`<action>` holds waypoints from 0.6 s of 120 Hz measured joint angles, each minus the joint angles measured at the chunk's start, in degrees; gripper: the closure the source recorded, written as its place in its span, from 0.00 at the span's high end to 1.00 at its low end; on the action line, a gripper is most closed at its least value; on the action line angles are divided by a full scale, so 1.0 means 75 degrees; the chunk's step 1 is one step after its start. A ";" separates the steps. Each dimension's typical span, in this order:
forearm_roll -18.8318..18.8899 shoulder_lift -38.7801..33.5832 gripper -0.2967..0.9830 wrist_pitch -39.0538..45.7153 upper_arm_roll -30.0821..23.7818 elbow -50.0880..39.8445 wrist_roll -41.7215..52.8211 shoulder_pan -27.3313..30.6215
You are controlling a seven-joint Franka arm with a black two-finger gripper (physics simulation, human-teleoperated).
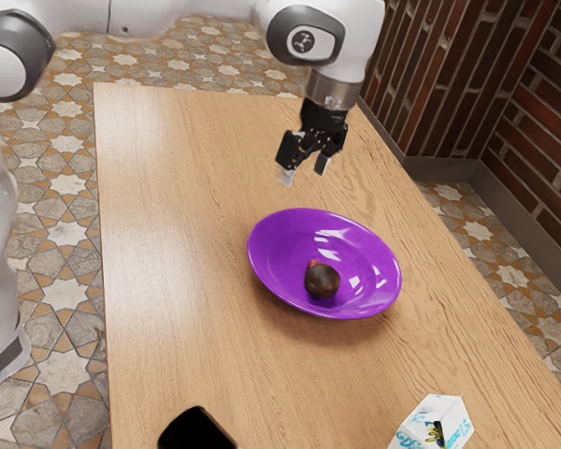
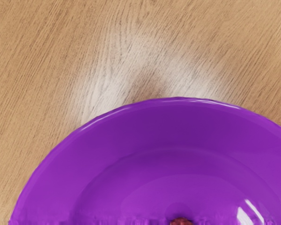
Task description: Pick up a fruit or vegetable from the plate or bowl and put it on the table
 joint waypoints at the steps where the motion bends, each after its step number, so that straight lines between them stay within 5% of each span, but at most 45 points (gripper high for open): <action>1: 0.0004 -0.0011 0.77 0.0004 0.0003 0.0004 -0.0030 -0.0042; 28: -0.0334 -0.0386 0.77 0.0021 -0.0216 0.0023 -0.0995 -0.1000; 72: -0.0745 -0.0099 0.77 -0.0149 -0.0262 -0.0033 -0.2563 -0.0861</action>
